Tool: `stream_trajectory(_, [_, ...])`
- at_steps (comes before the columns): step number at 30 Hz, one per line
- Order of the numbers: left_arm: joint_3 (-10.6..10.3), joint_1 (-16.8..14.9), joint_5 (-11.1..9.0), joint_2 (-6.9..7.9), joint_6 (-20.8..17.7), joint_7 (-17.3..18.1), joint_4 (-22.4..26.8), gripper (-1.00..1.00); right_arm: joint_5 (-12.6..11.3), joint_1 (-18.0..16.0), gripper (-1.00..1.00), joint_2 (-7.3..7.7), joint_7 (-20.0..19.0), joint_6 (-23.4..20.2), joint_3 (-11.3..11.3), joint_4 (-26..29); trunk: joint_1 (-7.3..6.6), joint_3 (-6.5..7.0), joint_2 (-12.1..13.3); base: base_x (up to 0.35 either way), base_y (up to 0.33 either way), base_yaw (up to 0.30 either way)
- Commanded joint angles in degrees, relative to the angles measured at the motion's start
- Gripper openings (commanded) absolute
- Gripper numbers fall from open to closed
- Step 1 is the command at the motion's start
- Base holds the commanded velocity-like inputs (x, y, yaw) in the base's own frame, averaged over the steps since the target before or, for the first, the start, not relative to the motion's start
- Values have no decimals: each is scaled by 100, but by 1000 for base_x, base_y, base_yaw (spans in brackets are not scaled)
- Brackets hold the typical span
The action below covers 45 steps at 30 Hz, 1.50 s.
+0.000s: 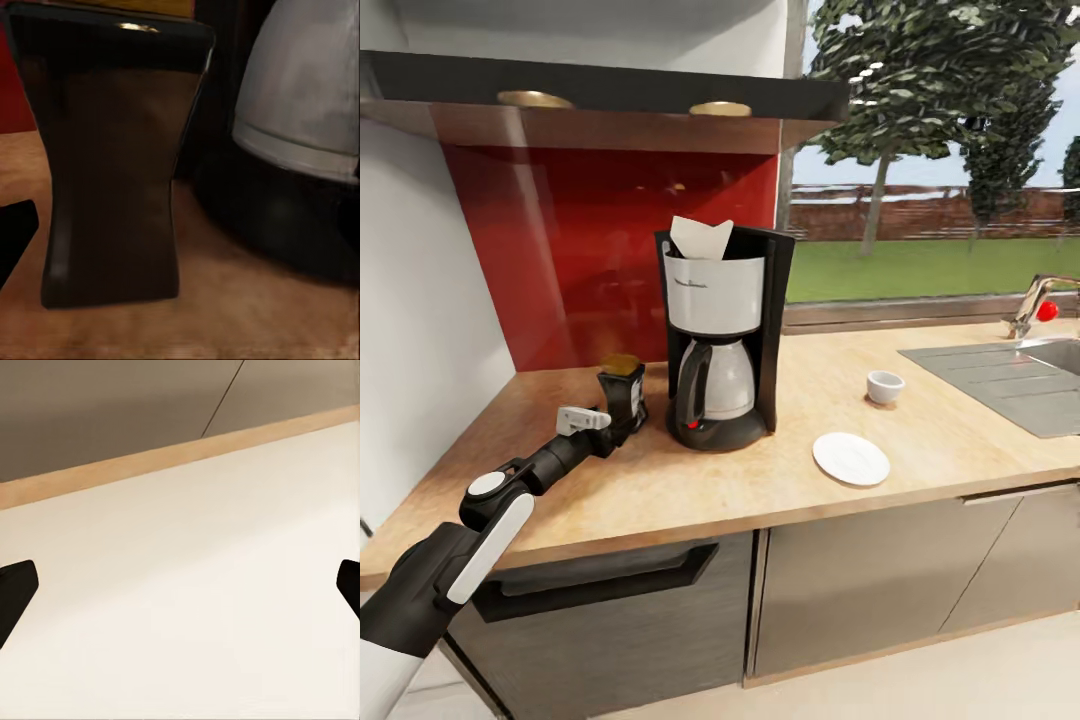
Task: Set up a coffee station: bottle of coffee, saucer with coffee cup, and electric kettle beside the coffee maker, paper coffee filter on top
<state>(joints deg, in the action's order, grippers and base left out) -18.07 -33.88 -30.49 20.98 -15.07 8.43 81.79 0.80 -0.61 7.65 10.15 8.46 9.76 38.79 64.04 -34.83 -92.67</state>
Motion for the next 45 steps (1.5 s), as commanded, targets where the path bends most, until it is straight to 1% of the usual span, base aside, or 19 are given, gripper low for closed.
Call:
stream_trajectory(1, [-4, -4, -56, 3, -31, 0, 4, 100, 8, -2, 100, 0, 14, 16, 0, -3, -4, -6, -3, -329, 0, 0])
stream_trajectory(11, [-4, -4, -55, 3, -31, 0, 4, 100, 8, -1, 100, 0, 14, 16, 0, -3, -4, -6, -3, -323, 0, 0])
stream_trajectory(19, [-4, -5, -61, 3, -31, 0, 11, 100, 8, -1, 100, 0, 14, 18, 0, -3, -4, -6, -3, -49, -6, 0])
stream_trajectory(29, [-4, -2, -62, 2, -31, 4, 22, 100, 4, -1, 100, 0, 22, 16, -1, 6, -4, -6, -3, -200, -159, 0])
stream_trajectory(31, [-9, -4, -62, 2, -33, 92, 29, 100, 3, -2, 100, 0, 22, 16, -1, 6, -4, -6, -3, -63, -50, 0])
stream_trajectory(32, [-12, -4, -62, 2, -44, 1415, 31, 100, 0, -3, 100, 5, 22, 16, -1, 6, -4, -6, -3, -5, -4, 0])
stream_trajectory(33, [-12, -5, -64, 2, -46, 1703, 31, 100, 0, -2, 100, 6, 22, 16, 1, 6, -4, -6, -3, -4, -3, 0])
stream_trajectory(35, [-10, -5, -66, 2, -47, 1937, 29, 100, -1, -2, 100, 7, 22, 16, 0, 6, -4, -6, -3, -3, -2, 0])
stream_trajectory(37, [-8, -2, -65, 2, -51, 2390, 12, 100, 1, -3, 100, 8, 19, 16, 1, 6, -4, -6, -3, -1, -1, 0])
stream_trajectory(38, [-11, 3, -64, 2, -52, 2518, 7, 100, 1, -2, 100, 8, 18, 16, 0, 6, -4, -6, -3, -10, -1, 0])
stream_trajectory(39, [-26, 25, -60, 2, -51, 2790, 0, 100, 0, -2, 100, 8, 16, 16, 0, 6, -4, -6, -3, -73, -7, 0])
stream_trajectory(40, [-37, 49, -59, 2, -52, 2928, -5, 100, 0, -1, 100, 8, 16, 16, 0, 6, -4, -6, -3, -117, -18, 0])
stream_trajectory(41, [-68, 163, -55, 7, -52, 3481, -62, 100, -1, -3, 100, 7, 14, 16, 0, 6, -4, -6, -3, -254, -69, 0])
stream_trajectory(42, [-71, 185, -54, 9, -59, 3630, -83, 100, -1, -2, 100, 4, 15, 16, -1, 6, -4, -6, -3, -271, -77, 0])
stream_trajectory(44, [-72, 199, -54, 9, -65, 3748, -96, 100, -1, -1, 100, 6, 15, 16, -1, 6, -4, -6, -3, -277, -81, 0])
stream_trajectory(45, [-75, 208, -54, 10, -69, 3863, -104, 100, -1, -3, 100, 7, 14, 16, -1, 6, -4, -6, -3, -275, -86, 0])
